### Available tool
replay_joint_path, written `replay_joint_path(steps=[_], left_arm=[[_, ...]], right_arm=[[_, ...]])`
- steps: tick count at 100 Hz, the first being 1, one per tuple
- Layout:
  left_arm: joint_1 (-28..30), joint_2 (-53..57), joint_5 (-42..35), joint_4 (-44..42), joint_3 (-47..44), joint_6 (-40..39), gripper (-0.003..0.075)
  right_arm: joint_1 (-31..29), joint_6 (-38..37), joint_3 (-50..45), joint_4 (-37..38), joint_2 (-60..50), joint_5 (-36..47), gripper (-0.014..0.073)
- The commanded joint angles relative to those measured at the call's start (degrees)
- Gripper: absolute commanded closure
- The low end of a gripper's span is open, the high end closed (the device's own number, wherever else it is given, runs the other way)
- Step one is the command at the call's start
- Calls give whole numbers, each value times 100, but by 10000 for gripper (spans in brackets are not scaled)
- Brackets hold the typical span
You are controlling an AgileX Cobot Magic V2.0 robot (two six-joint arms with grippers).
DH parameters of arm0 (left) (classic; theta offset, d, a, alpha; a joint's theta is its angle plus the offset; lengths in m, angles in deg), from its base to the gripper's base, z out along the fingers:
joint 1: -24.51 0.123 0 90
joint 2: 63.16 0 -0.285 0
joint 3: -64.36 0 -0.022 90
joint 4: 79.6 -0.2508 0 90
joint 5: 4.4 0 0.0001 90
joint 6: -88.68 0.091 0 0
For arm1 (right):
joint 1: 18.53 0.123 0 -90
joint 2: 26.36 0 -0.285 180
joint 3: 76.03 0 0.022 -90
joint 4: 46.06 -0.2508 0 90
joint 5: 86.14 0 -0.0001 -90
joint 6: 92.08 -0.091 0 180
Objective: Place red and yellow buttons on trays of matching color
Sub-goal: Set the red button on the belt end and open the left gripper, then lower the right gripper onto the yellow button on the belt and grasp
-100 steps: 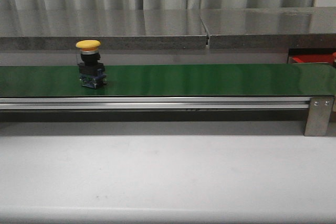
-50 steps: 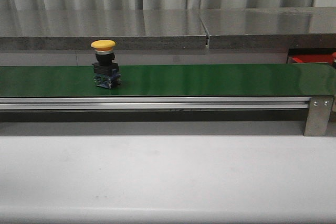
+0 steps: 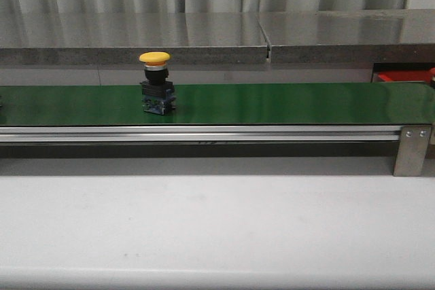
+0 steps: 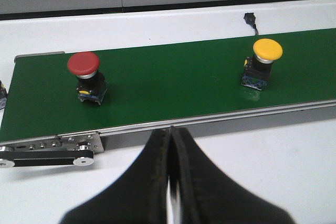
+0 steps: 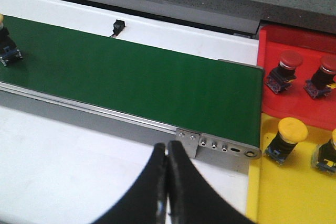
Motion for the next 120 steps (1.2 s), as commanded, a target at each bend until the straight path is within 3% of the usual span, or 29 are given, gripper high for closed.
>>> replay_joint_path(steps=[1,24,45,76,83,90,109,113,120], left_arm=[[-44,459,-463,134,-142,-17,741],[-44,1397,-479,165,-906,-17,741],[-44,1726,-479,155,-1016,-17,741],[-44,1726,-441,127,-1016,-17,741],[-44,1726,-441,127,-1016,-17,741],[-44,1726,-441,127,-1016,-17,741],[-44,1726,-441,127,-1016,-17,741],[-44,1726,-441,127,-1016,-17,741],[-44,1726,-441,127,-1016,-17,741]], right_arm=[[8,43,125,-87,5,424,669],[8,43,131,-93,12,499,669],[211,43,460,-87,358,441,669],[1396,43,1756,300,2037,19,652],[1593,43,2068,307,2493,-59,585],[1720,43,2365,301,2928,-179,462],[1879,43,3064,244,3911,-441,-15],[1899,43,3200,231,4084,-506,-69],[1941,43,3408,231,4344,-564,-40]])
